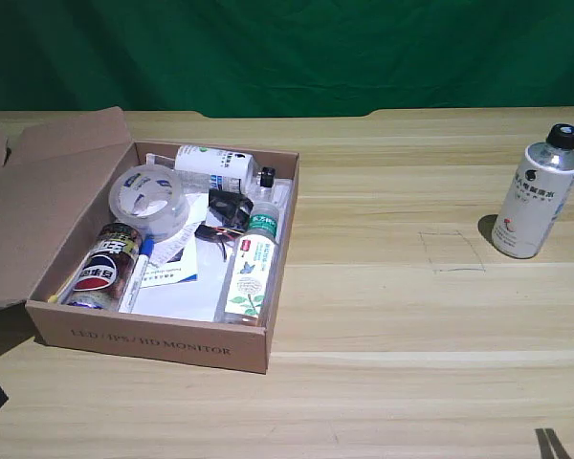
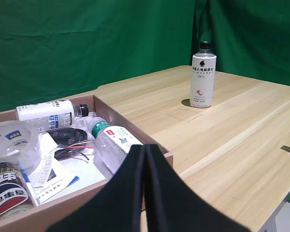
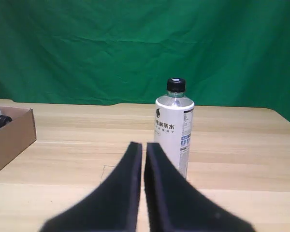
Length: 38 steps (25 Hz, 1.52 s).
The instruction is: Place the white bottle into the box.
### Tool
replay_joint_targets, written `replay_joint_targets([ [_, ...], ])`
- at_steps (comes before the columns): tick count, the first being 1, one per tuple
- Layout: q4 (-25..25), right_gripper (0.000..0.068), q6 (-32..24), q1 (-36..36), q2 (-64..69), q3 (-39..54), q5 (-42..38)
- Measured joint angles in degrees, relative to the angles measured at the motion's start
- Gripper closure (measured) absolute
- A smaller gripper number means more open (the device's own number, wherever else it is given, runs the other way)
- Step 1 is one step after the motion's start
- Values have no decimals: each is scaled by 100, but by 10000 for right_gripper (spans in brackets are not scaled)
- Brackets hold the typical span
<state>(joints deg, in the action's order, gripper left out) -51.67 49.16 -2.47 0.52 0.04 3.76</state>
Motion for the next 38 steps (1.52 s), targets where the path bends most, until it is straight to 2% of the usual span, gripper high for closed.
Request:
replay_joint_targets([
  [13, -28, 680, 105, 0, 0, 0, -323],
  [19, -44, 680, 116, 0, 0, 0, -762],
  [32, -50, 680, 128, 0, 0, 0, -904],
  [38, 70, 680, 366, 0, 0, 0, -1014],
])
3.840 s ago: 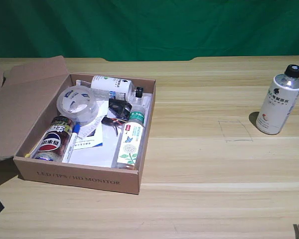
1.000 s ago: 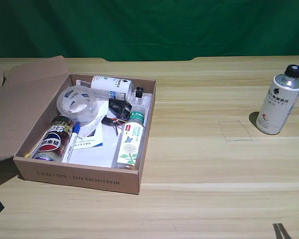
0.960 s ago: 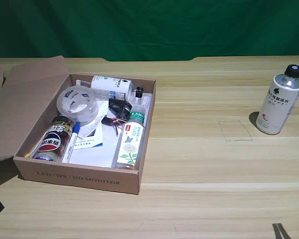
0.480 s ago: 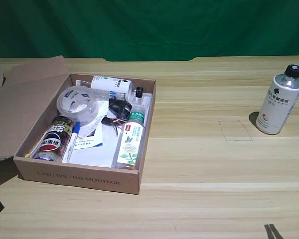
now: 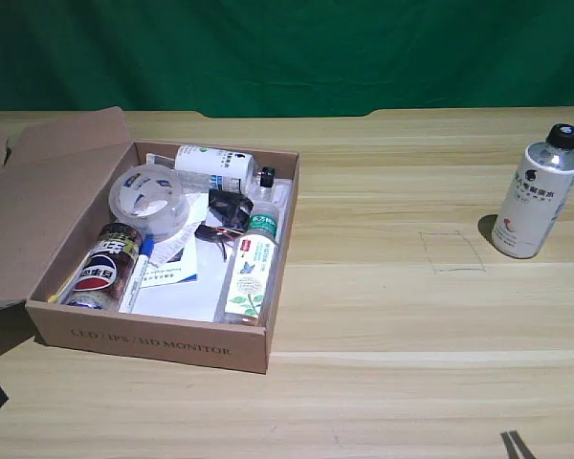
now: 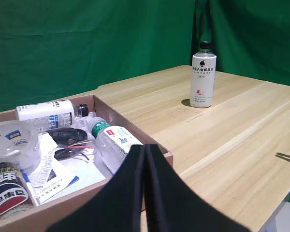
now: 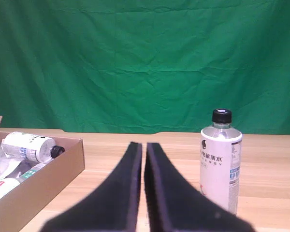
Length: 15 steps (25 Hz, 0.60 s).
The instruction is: Place the white bottle into the box.
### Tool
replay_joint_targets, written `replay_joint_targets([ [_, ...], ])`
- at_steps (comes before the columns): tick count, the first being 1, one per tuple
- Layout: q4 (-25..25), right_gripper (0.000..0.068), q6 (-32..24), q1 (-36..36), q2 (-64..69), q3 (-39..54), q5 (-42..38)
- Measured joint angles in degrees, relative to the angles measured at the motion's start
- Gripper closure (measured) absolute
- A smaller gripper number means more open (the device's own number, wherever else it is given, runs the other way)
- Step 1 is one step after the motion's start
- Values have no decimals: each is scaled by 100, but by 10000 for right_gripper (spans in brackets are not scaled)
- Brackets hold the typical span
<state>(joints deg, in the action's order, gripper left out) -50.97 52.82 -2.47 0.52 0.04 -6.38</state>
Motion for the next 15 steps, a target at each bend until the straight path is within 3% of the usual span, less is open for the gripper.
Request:
replay_joint_targets([
  [8, -326, 680, 30, 0, 0, 0, 735],
  [15, -370, 680, 34, 0, 0, 0, 768],
])
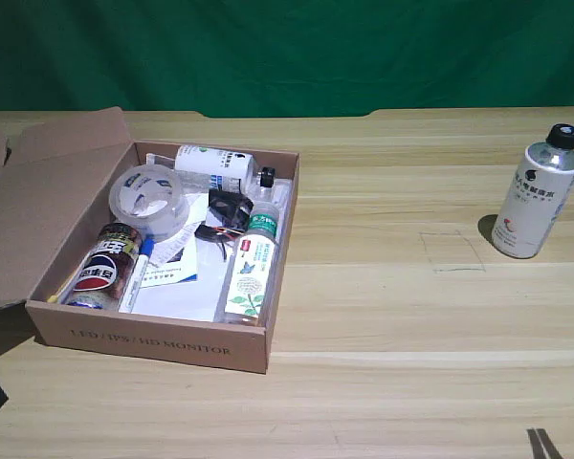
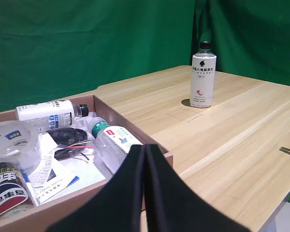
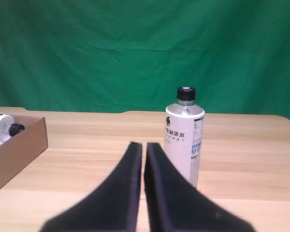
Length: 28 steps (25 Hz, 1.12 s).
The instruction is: Place the white bottle into the box.
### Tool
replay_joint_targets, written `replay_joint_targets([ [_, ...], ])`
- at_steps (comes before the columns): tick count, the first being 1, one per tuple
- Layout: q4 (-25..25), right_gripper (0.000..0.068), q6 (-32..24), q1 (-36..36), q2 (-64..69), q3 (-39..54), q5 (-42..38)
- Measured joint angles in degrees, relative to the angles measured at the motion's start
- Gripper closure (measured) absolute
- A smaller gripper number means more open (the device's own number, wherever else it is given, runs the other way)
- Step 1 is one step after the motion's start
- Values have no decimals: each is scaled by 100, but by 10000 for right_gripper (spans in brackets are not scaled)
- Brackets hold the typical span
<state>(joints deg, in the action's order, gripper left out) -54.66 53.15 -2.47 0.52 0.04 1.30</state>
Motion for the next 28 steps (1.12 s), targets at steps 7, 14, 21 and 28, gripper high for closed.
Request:
replay_joint_targets([
  [7, -21, 680, 0, 0, 0, 0, -11],
  [14, -32, 680, 0, 0, 0, 0, -11],
  [21, -32, 680, 25, 0, 0, 0, -194],
  [28, 307, 631, 616, 0, -343, -16, -492],
])
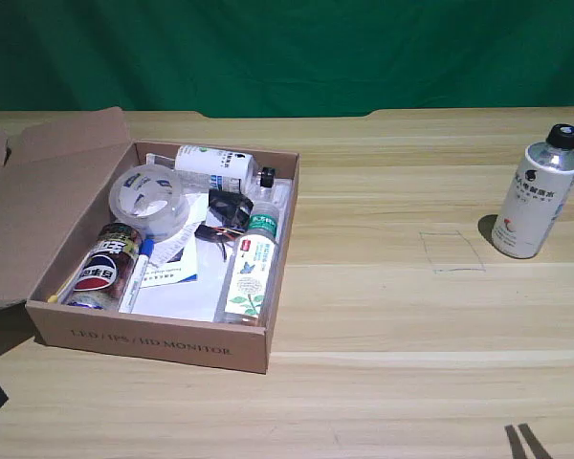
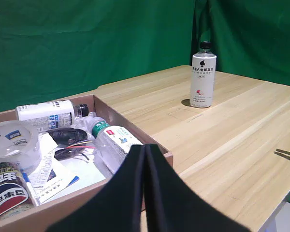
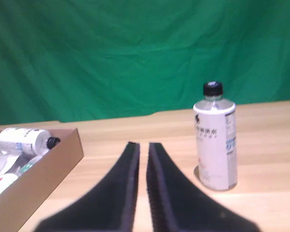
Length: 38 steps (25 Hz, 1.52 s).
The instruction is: Place the white bottle into the box.
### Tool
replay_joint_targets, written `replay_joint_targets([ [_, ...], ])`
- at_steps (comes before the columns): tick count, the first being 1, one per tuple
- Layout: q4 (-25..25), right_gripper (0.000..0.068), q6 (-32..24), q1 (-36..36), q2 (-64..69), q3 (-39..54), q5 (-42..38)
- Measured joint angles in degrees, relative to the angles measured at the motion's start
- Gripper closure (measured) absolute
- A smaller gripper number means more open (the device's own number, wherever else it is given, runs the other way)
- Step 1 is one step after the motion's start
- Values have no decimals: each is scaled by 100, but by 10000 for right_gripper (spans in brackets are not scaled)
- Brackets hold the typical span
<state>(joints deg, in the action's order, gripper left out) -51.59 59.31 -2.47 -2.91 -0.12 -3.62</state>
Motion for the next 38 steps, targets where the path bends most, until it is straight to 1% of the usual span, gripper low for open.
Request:
replay_joint_targets([
  [2, 15, 545, 26, 0, -358, -109, -89],
  [5, 15, 338, 28, 0, -942, -471, -127],
  [8, -133, 91, 28, 0, -1561, -860, -133],
  [9, -201, 52, 28, 0, -1757, -959, -133],
  [11, -370, 10, 22, 0, -2132, -1172, -163],
  [15, -457, 3, 17, 0, -2933, -1515, -292],
  [19, -642, 10, 1, 0, -4194, -2094, -215],
  [22, -613, 17, 1, 0, -5179, -2700, 162],
  [26, -188, 22, 23, 0, -6560, -3655, 691],
  [29, 0, 24, 105, 0, -7426, -4321, 965],
  [34, 56, 30, 407, 0, -8576, -5257, 1534],
  [38, -134, 30, 782, 0, -9153, -5720, 1831],
])
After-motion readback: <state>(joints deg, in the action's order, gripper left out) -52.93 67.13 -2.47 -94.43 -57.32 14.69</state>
